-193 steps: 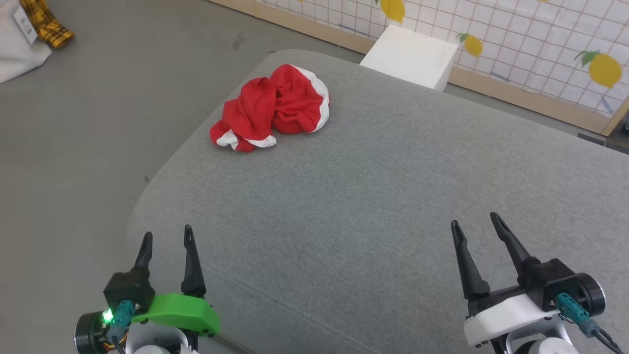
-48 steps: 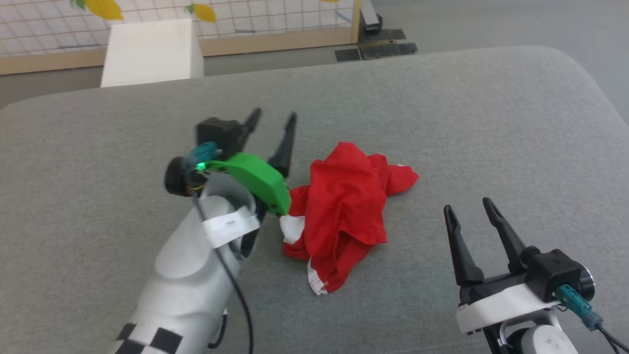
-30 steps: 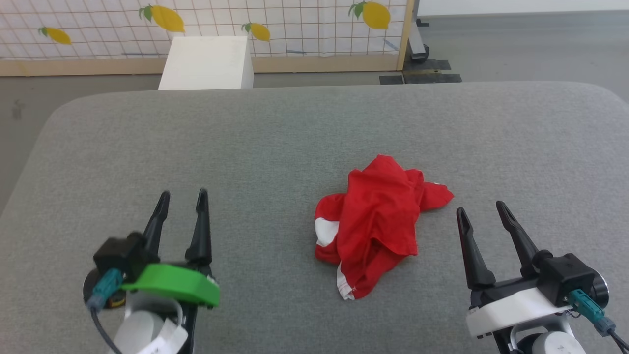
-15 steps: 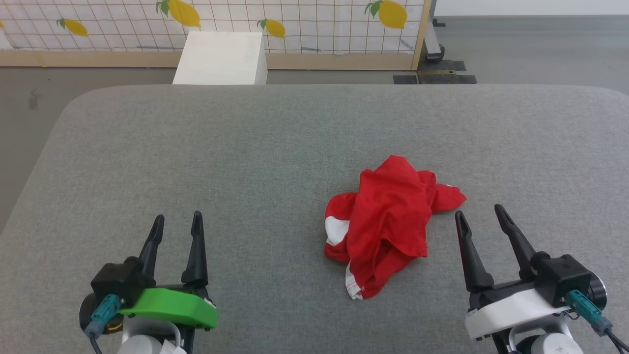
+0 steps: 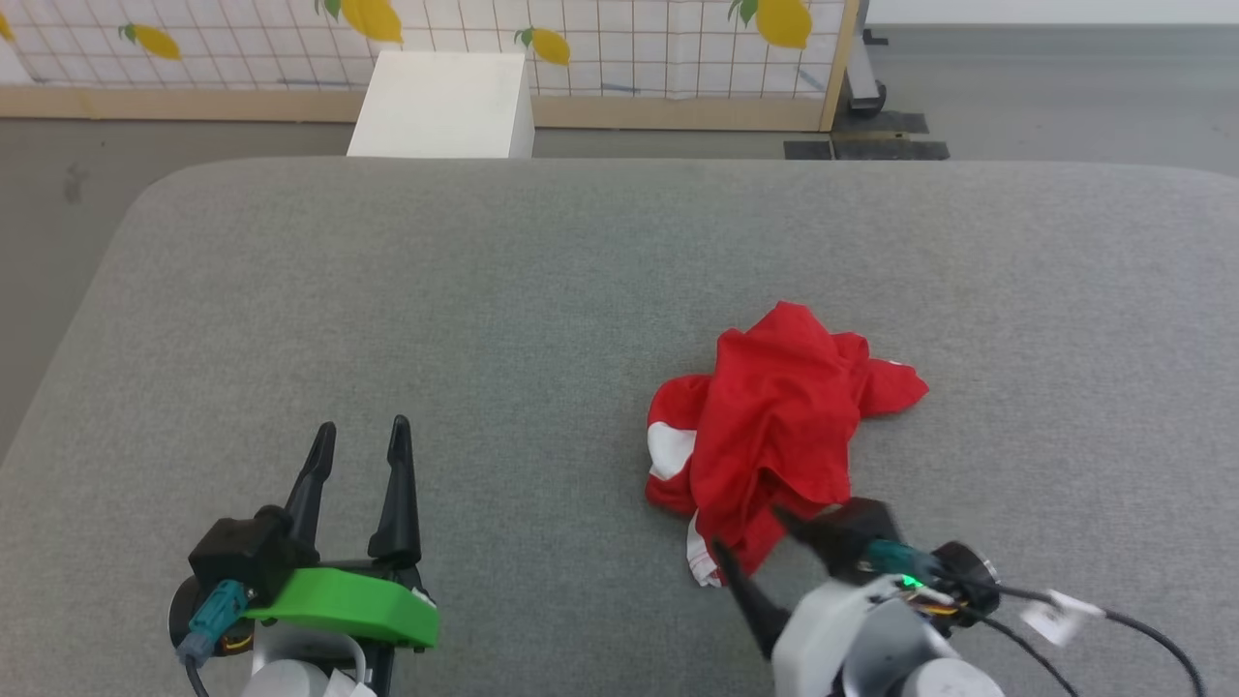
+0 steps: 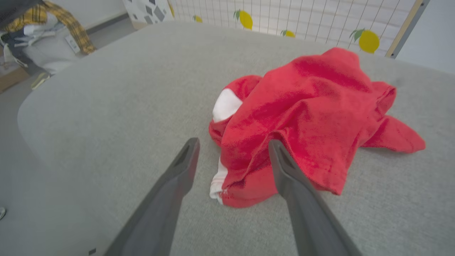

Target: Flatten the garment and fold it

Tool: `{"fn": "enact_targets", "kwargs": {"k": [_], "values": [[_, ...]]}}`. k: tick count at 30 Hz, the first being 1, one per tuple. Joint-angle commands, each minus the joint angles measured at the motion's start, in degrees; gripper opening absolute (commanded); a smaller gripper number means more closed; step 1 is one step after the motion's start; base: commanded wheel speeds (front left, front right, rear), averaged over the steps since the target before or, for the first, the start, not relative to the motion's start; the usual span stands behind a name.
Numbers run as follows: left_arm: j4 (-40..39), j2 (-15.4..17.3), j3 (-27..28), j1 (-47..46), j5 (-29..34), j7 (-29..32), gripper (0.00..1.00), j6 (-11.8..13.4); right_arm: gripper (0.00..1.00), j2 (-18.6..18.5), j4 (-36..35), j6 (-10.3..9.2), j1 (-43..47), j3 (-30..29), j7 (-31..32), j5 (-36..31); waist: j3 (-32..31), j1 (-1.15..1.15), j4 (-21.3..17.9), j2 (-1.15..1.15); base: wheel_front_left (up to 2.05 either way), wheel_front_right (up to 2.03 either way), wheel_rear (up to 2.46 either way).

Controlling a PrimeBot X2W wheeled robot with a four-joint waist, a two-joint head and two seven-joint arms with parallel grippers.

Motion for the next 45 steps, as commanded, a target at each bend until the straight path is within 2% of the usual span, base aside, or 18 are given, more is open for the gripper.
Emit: {"fn": "enact_targets", "kwargs": {"k": [1, 7, 16, 17, 18, 19, 20, 21, 26, 30, 33, 36, 40, 45], "values": [[-0.2, -0.3, 0.0, 0.3, 0.5, -0.2, 1.0, -0.4, 1.0, 0.0, 1.8, -0.1, -1.6, 1.1, 3.6, 0.3, 0.8, 0.0, 0.7, 0.0, 0.0, 0.0, 0.0], [-0.3, -0.5, -0.1, -0.7, 0.3, -0.2, 1.0, -0.7, 1.0, 0.0, 7.3, -0.1, -5.8, 5.3, 13.6, 0.5, 3.0, 0.0, 2.2, 0.0, 0.0, 0.0, 0.0], [-0.4, -0.7, 0.0, -1.9, 0.3, -0.2, 1.0, -0.9, 0.98, 0.0, 13.9, -0.1, -10.8, 7.8, 19.5, -0.5, 5.6, 0.0, 3.6, 0.0, 0.0, 0.0, 0.0], [-0.4, -0.7, 0.0, -2.0, 0.2, -0.2, 1.0, -0.9, 0.76, 0.0, 14.4, -0.1, -11.2, 8.2, 19.7, -0.2, 5.7, 0.0, 3.7, 0.0, 0.0, 0.0, 0.0], [-0.4, -0.7, 0.0, -2.1, 0.2, -0.2, 1.0, -0.9, 0.62, 0.0, 14.8, -0.1, -11.5, 8.5, 19.8, 0.0, 5.8, 0.0, 3.7, 0.0, 0.0, 0.0, 0.0], [-0.5, -0.7, 0.0, -2.1, 0.1, -0.2, 1.0, -0.9, 0.38, 0.0, 15.3, -0.1, -11.9, 9.0, 19.8, 0.1, 5.9, 0.0, 3.8, 0.0, 0.0, 0.0, 0.0], [-0.5, -0.7, 0.0, -2.2, 0.0, -0.2, 1.0, -0.9, 0.31, 0.0, 15.6, -0.1, -12.2, 9.3, 19.8, 0.3, 5.9, 0.0, 3.8, 0.0, 0.0, 0.0, 0.0], [-0.4, -0.7, 0.0, -2.2, -0.1, -0.2, 1.0, -0.9, 0.01, 0.0, 15.9, -0.1, -12.6, 9.7, 19.6, 0.6, 5.9, 0.0, 3.8, 0.0, 0.0, 0.0, 0.0], [-0.2, -0.7, 0.0, -2.1, -0.4, -0.2, 1.0, -0.8, 0.0, 0.0, 14.4, -0.1, -13.7, 11.6, 16.7, 4.1, 5.3, 0.0, 3.5, 0.0, 0.0, 0.0, 0.0], [-0.2, -0.7, 0.2, -1.8, -0.4, -0.2, 1.0, -0.6, 0.0, 0.0, 9.0, -0.1, -15.1, 11.4, 12.2, 9.0, 4.5, 0.0, 2.7, 0.0, 0.0, 0.0, 0.0], [-0.1, -0.7, 0.2, -1.5, -0.3, -0.2, 1.0, -0.5, 0.0, 0.0, 3.8, -0.1, -16.5, 7.6, 8.8, 11.1, 3.8, 0.0, 2.2, 0.0, 0.0, 0.0, 0.0], [-0.1, -0.7, 0.2, -1.3, -0.2, -0.2, 1.0, -0.5, 0.0, 0.0, 0.1, -0.1, -17.1, 0.2, 6.4, 10.6, 3.3, 0.0, 1.9, 0.0, 0.0, 0.0, 0.0], [-0.1, -0.7, -0.2, -1.0, -0.3, -0.2, 1.0, -0.5, 0.0, 0.0, -1.3, -0.1, -15.3, -14.6, 5.9, 7.5, 2.6, 0.0, 1.7, 0.0, 0.0, 0.0, 0.0], [0.1, -0.7, -0.8, -0.8, -0.4, -0.2, 1.0, -0.5, 0.0, 0.0, 2.2, -0.1, -11.6, -32.5, 8.5, 3.1, 2.3, 0.0, 2.0, 0.0, 0.0, 0.0, 0.0]]}}
